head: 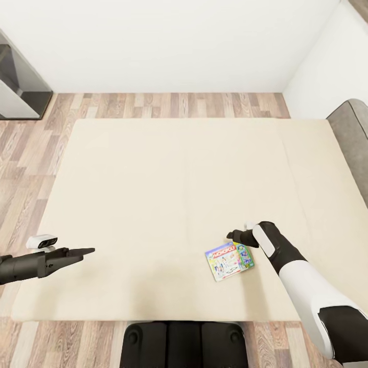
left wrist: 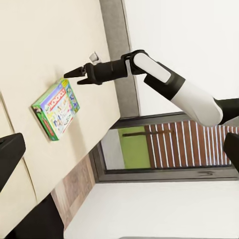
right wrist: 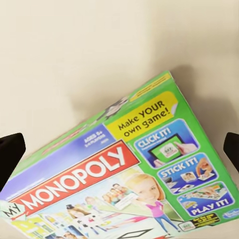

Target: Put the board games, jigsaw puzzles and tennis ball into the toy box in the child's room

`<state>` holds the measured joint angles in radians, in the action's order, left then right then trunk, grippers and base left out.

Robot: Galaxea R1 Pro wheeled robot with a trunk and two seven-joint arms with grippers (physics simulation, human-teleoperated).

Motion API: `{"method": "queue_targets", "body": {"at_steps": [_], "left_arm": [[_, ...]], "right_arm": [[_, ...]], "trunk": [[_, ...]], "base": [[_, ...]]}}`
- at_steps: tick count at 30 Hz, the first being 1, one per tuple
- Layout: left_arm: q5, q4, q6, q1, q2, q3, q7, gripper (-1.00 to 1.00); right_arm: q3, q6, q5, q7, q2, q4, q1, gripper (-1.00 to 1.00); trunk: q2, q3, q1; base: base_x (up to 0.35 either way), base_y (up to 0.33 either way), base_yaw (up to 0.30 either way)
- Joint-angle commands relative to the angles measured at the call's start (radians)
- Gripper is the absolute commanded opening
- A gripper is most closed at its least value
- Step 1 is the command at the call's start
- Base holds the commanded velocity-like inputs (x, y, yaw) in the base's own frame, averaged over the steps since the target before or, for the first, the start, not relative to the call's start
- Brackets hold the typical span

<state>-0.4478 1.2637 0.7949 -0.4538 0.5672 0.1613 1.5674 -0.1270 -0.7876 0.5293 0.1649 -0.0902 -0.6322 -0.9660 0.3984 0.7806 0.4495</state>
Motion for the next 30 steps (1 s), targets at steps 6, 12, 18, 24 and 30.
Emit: {"method": "queue_targets", "body": {"at_steps": [6,12,18,24,30], "left_arm": [[0.0,0.0,0.011,0.0,0.0,0.0,0.003,1.0],[0.0,0.0,0.01,0.0,0.0,0.0,0.003,1.0],[0.0,-0.002,0.01,0.0,0.0,0.0,0.003,1.0],[0.0,-0.003,0.01,0.0,0.0,0.0,0.003,1.0],[0.0,-0.003,0.01,0.0,0.0,0.0,0.003,1.0]], "right_arm": [[-0.006,-0.002,0.011,0.008,-0.002,-0.001,0.0,1.0],[-0.006,-0.002,0.011,0.007,-0.006,-0.002,0.0,1.0],[-0.005,-0.003,0.01,0.007,-0.013,-0.003,0.0,1.0],[-0.004,-0.003,0.009,0.007,-0.026,-0.004,0.0,1.0],[-0.004,-0.002,0.008,0.007,-0.033,-0.007,0.001,1.0]], "trunk": [[0.002,0.011,0.001],[0.002,0.021,0.001],[0.002,0.031,0.001],[0.002,0.041,0.001],[0.002,0.05,0.001]], "base": [[0.0,0.0,0.0],[0.0,0.0,0.0],[0.0,0.0,0.0],[0.0,0.0,0.0],[0.0,0.0,0.0]]}}
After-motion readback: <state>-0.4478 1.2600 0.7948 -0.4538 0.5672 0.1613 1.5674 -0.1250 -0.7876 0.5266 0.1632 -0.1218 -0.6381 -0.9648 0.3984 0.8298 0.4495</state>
